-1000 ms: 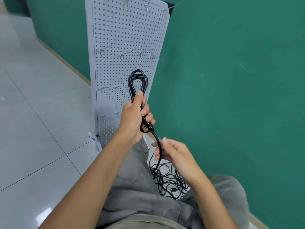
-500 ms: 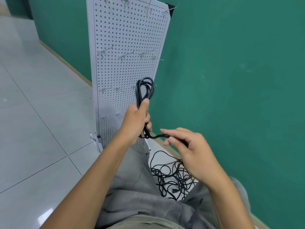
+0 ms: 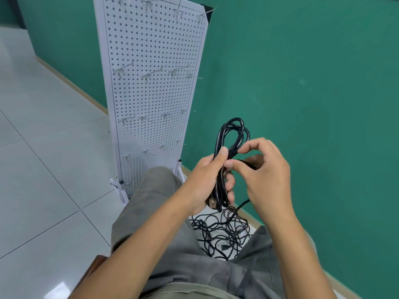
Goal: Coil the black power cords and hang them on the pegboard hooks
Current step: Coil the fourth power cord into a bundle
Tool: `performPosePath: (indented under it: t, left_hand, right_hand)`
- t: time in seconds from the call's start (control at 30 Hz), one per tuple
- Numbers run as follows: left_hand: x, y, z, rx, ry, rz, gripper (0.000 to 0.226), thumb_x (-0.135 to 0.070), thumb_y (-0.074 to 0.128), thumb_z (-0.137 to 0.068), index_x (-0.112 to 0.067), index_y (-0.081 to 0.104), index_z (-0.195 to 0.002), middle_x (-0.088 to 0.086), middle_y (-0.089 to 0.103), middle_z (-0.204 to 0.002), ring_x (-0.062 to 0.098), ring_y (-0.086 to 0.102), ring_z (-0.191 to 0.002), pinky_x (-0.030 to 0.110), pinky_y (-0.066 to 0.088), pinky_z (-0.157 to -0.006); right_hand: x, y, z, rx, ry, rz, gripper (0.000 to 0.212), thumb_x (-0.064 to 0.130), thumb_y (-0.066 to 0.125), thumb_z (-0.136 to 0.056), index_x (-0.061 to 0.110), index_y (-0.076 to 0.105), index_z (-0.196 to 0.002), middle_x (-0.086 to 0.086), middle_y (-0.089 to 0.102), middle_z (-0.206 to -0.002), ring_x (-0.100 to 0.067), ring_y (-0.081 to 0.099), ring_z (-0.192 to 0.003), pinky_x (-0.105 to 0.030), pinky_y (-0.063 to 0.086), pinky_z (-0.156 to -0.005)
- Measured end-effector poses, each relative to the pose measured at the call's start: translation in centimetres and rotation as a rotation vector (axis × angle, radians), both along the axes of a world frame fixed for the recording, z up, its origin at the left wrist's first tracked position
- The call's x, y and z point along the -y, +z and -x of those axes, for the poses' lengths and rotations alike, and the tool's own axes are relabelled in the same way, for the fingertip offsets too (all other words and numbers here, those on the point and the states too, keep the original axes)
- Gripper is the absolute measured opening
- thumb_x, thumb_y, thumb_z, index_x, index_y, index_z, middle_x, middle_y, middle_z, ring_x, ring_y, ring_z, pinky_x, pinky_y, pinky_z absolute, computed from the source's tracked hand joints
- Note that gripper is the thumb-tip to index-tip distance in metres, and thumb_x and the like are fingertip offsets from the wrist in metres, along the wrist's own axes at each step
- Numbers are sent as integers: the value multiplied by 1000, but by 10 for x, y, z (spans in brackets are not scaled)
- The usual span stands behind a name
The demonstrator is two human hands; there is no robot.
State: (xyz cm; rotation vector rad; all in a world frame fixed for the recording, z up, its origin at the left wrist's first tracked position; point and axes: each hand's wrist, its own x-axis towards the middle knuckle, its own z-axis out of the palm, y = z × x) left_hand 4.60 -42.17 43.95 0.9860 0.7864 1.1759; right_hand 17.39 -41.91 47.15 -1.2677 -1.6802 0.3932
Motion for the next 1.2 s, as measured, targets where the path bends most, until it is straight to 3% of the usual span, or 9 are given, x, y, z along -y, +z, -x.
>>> performPosePath:
  t: [0.13, 0.27, 0.4, 0.67, 0.77, 0.87, 1.0, 1.1, 1.2]
  left_hand:
    - [2, 4, 5, -18, -45, -20, 41, -49, 42, -106, -14, 43, -86, 4, 43, -52, 18, 45, -39, 28, 48, -46]
    - [2, 8, 13, 3, -136, -60, 39, -46, 47, -104, -14, 47, -82, 1, 39, -50, 15, 42, -37, 28, 49, -46]
    - [-2, 12, 22, 83, -92, -54, 33, -43, 51, -101, -17, 48, -81, -4, 37, -53, 12, 42, -39, 27, 48, -46]
    - [-16, 2, 39, 76, 139, 9, 32, -42, 53, -104, -18, 48, -82, -6, 39, -56, 11, 44, -44, 26, 49, -50]
    - [-22, -7, 37, -67, 220, -14, 35, -40, 48, -107, -15, 46, -82, -5, 40, -53, 13, 44, -44, 29, 48, -51]
    - [-26, -15, 29, -180, 234, -30, 35, -39, 46, -108, -13, 45, -85, -5, 41, -51, 15, 44, -43, 31, 48, -52]
    - [-22, -22, 11, -226, 140, -28, 38, -44, 42, -108, -13, 44, -85, -4, 43, -51, 17, 45, -43, 32, 47, -53]
    - [-16, -25, -3, -274, 90, -79, 39, -43, 40, -109, -14, 45, -83, -4, 45, -52, 19, 47, -43, 31, 47, -51]
    - [-8, -25, -15, -312, 42, -136, 37, -40, 40, -110, -16, 44, -82, -4, 47, -53, 20, 51, -44, 28, 47, -49]
  right_hand:
    - [-3, -3, -7, -56, -50, 55, 42, 30, 91, -69, 31, 52, -82, 11, 61, -95, -15, 54, -65, -20, 41, -62]
    - [-7, -13, -11, -287, 108, 182, 43, 44, 84, -69, 20, 55, -91, 2, 61, -89, -21, 52, -61, -35, 51, -59]
    - [-11, -32, -15, -415, 134, 218, 9, 17, 66, -96, 11, 59, -93, -7, 64, -80, -17, 57, -59, -25, 51, -60]
    - [-4, -58, -17, -458, 222, 299, 11, 10, 64, -96, 1, 70, -96, -5, 70, -75, -17, 68, -74, -26, 55, -77]
    - [-2, -49, -13, -479, 222, 199, 15, 27, 65, -97, 14, 71, -96, 0, 73, -102, -16, 68, -99, -38, 57, -92]
    - [-1, -36, -8, -398, 223, 115, 18, 42, 57, -99, 33, 71, -91, 11, 60, -134, -14, 55, -132, -49, 47, -109]
    - [-4, -21, -6, -322, 178, 91, 28, 55, 51, -95, 34, 68, -93, 23, 42, -151, -6, 38, -146, -56, 35, -117]
    - [-7, -14, -3, -352, 135, 99, 26, 48, 49, -102, 34, 66, -87, 26, 44, -147, 4, 28, -148, -58, 42, -111]
    - [-12, -12, 0, -509, 122, 135, 32, 42, 47, -105, 34, 65, -80, 28, 59, -123, -1, 43, -139, -56, 52, -100]
